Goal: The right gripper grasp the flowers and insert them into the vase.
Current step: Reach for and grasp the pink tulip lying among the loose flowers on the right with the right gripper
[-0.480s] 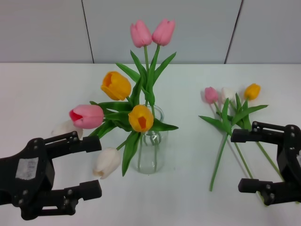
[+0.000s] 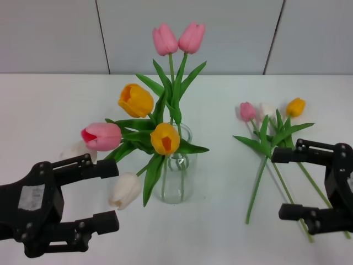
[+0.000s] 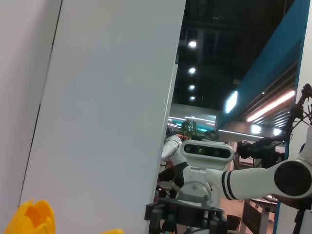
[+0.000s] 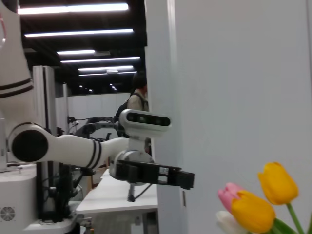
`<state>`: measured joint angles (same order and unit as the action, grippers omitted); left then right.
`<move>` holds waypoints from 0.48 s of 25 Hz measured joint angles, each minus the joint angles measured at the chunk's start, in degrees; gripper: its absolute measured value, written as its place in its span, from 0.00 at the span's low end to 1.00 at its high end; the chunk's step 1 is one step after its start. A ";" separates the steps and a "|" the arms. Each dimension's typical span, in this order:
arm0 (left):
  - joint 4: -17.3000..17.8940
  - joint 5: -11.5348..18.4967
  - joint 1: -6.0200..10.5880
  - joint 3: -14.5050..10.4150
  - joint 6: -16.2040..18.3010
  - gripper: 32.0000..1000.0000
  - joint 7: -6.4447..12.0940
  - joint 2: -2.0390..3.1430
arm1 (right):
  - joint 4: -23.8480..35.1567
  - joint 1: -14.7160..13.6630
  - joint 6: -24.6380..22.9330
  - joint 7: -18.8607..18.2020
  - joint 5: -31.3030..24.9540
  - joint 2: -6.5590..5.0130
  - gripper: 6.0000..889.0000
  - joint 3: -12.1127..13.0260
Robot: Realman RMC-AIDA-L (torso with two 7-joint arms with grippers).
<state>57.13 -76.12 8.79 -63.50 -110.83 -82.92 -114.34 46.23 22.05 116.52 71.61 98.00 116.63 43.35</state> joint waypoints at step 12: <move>0.00 0.00 0.00 0.34 0.01 0.83 0.03 -0.09 | -0.78 0.77 -27.18 20.38 6.52 -0.91 0.85 -1.42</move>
<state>57.13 -76.11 8.79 -63.16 -110.82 -82.89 -114.43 45.44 22.83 89.34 91.99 104.52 115.72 41.92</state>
